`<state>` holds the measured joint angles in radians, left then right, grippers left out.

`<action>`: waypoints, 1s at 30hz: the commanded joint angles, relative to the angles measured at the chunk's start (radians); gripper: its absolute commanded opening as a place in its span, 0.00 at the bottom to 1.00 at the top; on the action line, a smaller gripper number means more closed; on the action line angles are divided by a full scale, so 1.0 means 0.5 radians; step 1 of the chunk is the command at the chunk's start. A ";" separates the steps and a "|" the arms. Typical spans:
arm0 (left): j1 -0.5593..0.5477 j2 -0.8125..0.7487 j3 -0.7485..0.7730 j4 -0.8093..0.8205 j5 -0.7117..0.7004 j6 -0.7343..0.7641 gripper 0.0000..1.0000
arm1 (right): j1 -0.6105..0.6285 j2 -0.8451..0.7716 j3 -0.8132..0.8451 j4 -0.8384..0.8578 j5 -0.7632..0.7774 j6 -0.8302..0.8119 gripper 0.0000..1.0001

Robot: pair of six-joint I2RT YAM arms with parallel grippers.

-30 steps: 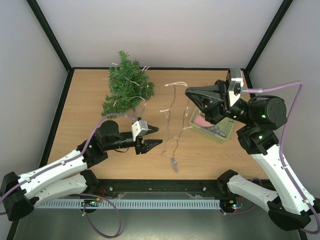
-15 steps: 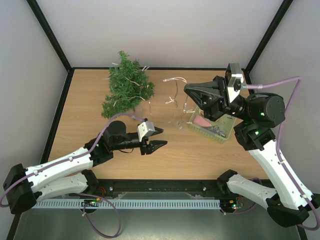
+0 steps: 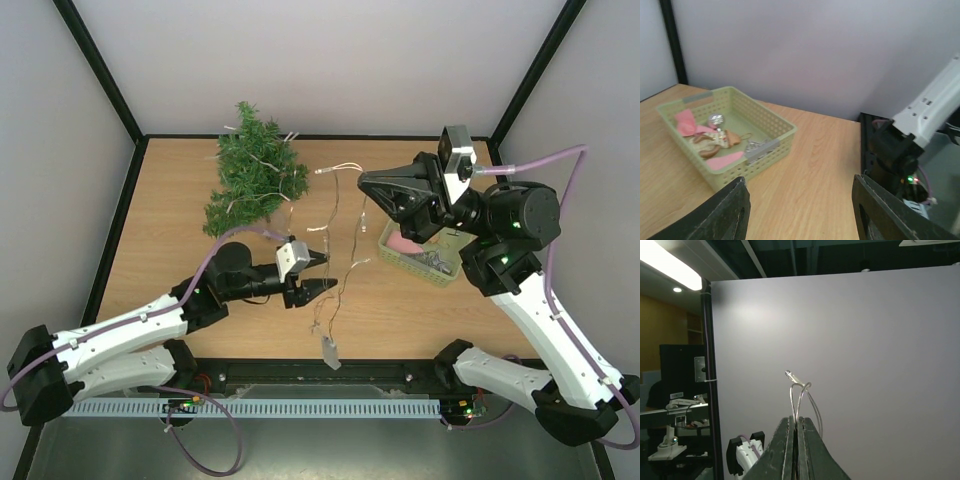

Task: Decorate the small christmas tree
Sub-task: Wrap the decoration item around the Christmas tree.

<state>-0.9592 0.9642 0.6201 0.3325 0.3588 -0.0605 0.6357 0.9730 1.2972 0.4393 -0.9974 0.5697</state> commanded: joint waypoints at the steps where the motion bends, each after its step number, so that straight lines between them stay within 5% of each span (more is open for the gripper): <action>1: -0.048 0.037 0.006 0.154 0.265 0.005 0.58 | 0.042 0.032 0.073 0.135 -0.028 0.036 0.02; 14: -0.070 0.027 -0.018 0.139 0.472 0.107 0.58 | 0.113 0.064 0.072 0.145 0.004 0.005 0.02; 30: -0.068 -0.223 -0.119 -0.066 -0.158 0.217 0.57 | 0.127 0.062 0.105 0.007 0.004 -0.137 0.02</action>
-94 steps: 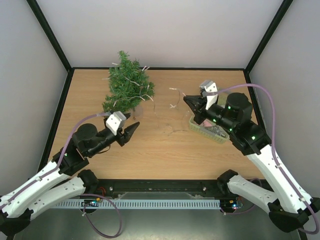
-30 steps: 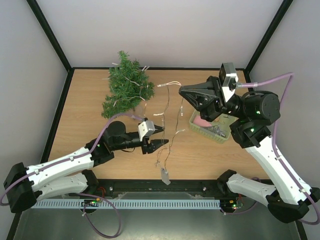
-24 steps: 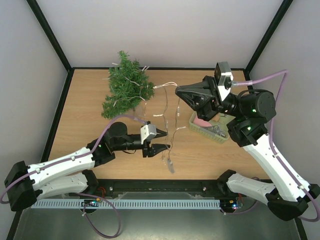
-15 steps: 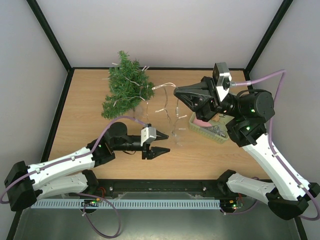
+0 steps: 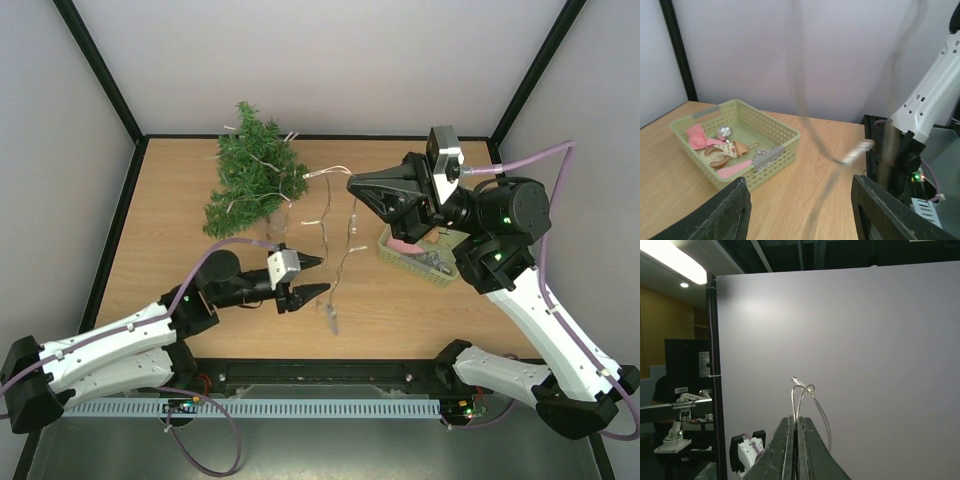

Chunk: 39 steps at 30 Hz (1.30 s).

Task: Decorate the small christmas tree
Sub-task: Wrap the decoration item around the Christmas tree.

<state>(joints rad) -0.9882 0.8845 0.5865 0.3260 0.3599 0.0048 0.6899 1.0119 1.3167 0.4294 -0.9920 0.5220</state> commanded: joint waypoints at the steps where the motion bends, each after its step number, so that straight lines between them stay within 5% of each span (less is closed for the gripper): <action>1: -0.010 -0.065 -0.062 -0.064 -0.148 0.094 0.57 | 0.019 -0.014 0.064 0.044 -0.007 -0.029 0.02; 11: -0.015 0.073 -0.071 0.064 0.235 0.085 0.57 | 0.025 -0.005 0.072 0.162 -0.019 0.080 0.02; 27: -0.014 0.118 -0.051 0.187 -0.077 0.107 0.57 | 0.034 -0.014 0.052 0.177 -0.050 0.080 0.02; 39: -0.015 0.148 -0.057 0.193 0.091 0.112 0.56 | 0.035 -0.008 0.002 0.249 -0.063 0.131 0.02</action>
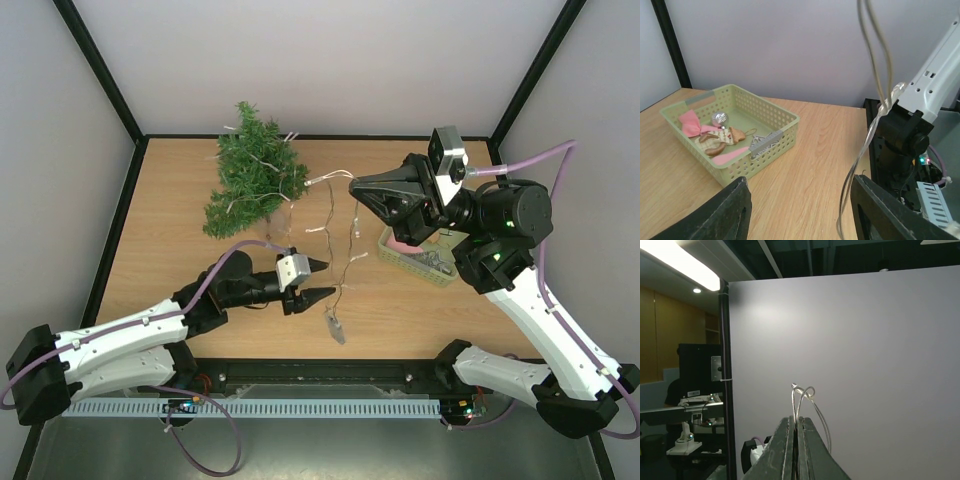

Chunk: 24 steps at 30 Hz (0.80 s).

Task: Decorate the small christmas tree
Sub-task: Wrap the decoration item around the Christmas tree.

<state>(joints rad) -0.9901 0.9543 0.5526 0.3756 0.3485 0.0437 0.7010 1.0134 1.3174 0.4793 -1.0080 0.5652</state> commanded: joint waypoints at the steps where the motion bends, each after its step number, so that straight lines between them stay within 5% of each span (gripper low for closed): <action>1: -0.011 0.021 0.014 0.098 0.141 0.031 0.56 | 0.014 -0.011 -0.009 0.176 -0.030 0.062 0.02; 8: -0.014 0.148 0.060 0.139 0.229 0.029 0.50 | 0.021 0.008 -0.014 0.281 -0.032 0.128 0.02; 12: -0.014 0.144 0.066 0.203 0.172 0.027 0.29 | 0.022 0.012 -0.006 0.335 -0.044 0.221 0.02; 15: -0.014 0.098 0.070 0.200 0.089 0.001 0.04 | 0.025 -0.016 -0.027 0.272 -0.020 0.172 0.02; 24: -0.014 -0.337 0.108 -0.149 -0.587 -0.107 0.02 | 0.023 -0.145 -0.048 -0.533 0.368 -0.512 0.02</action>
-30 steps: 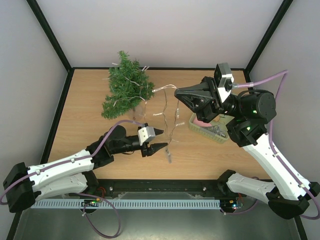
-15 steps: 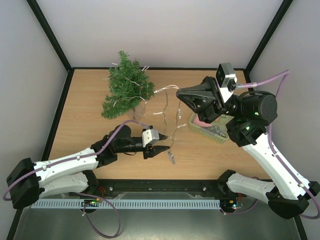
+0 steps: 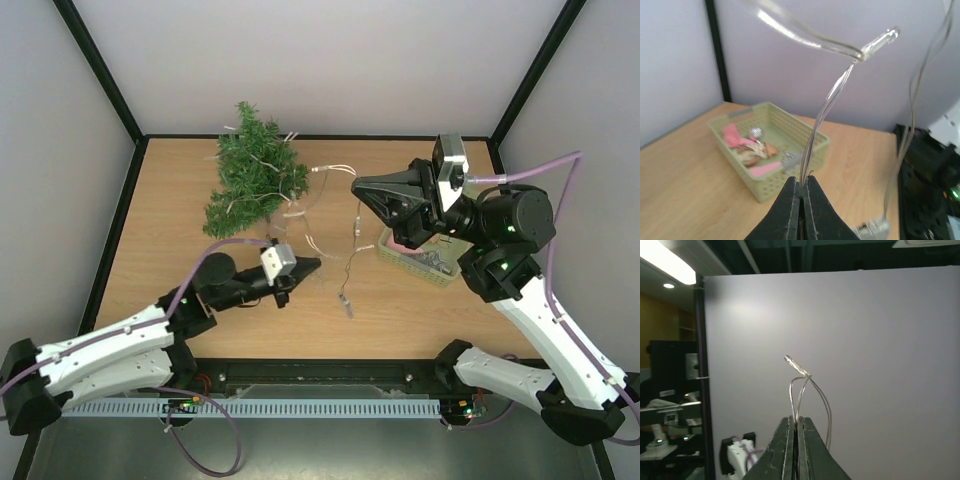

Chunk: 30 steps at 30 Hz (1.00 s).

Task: Decorate the small christmas tree
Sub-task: Wrap the decoration item around the Christmas tree.

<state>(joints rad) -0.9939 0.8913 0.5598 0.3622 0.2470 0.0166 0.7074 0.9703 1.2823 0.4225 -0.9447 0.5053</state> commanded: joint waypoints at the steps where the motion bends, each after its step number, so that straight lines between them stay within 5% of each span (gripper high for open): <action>1: -0.006 -0.265 0.098 -0.166 -0.448 -0.066 0.02 | 0.011 -0.076 0.014 -0.478 0.323 -0.449 0.02; 18: 0.018 -0.512 0.713 -0.989 -1.640 0.001 0.02 | 0.010 0.060 -0.026 -0.698 1.122 -1.043 0.02; 24: 0.220 -0.474 0.822 -1.064 -1.789 -0.062 0.02 | 0.010 0.178 0.037 -0.666 1.266 -1.148 0.02; 30: 0.606 -0.443 0.899 -1.104 -1.437 -0.195 0.03 | 0.010 0.274 0.156 -0.679 1.283 -1.215 0.02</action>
<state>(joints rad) -0.7860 0.6571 0.9619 -0.1680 -0.5579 -0.0334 0.7074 1.1042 1.3033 0.0731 -0.3336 -0.0563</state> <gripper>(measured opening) 0.028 0.018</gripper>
